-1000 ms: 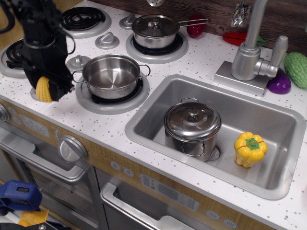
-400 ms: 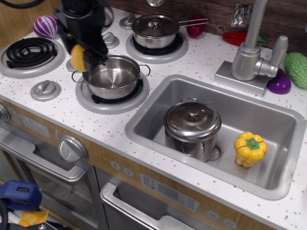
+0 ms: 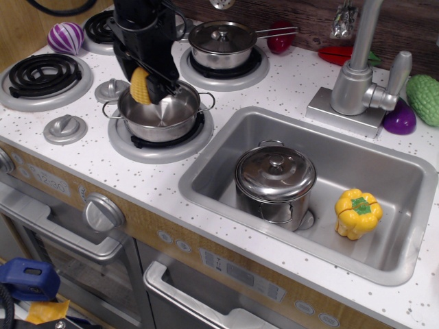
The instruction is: Put corn in pan which is on stove
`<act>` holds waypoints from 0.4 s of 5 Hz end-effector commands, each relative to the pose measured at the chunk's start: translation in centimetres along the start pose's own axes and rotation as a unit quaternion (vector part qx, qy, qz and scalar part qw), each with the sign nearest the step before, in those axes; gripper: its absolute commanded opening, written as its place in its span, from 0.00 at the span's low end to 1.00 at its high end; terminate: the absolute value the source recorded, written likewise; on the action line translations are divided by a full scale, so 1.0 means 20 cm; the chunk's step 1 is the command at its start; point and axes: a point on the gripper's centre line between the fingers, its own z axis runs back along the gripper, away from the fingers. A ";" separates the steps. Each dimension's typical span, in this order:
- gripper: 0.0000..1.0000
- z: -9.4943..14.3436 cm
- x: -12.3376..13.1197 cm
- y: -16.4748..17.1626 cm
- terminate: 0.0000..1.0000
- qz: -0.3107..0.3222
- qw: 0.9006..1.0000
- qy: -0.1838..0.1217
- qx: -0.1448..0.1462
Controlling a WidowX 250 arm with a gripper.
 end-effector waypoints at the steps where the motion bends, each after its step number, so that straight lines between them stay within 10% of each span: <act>1: 0.00 0.00 0.09 0.00 0.00 -0.009 1.000 -0.015 -0.014; 2: 1.00 -0.04 0.09 0.00 0.00 -0.020 0.999 -0.015 -0.024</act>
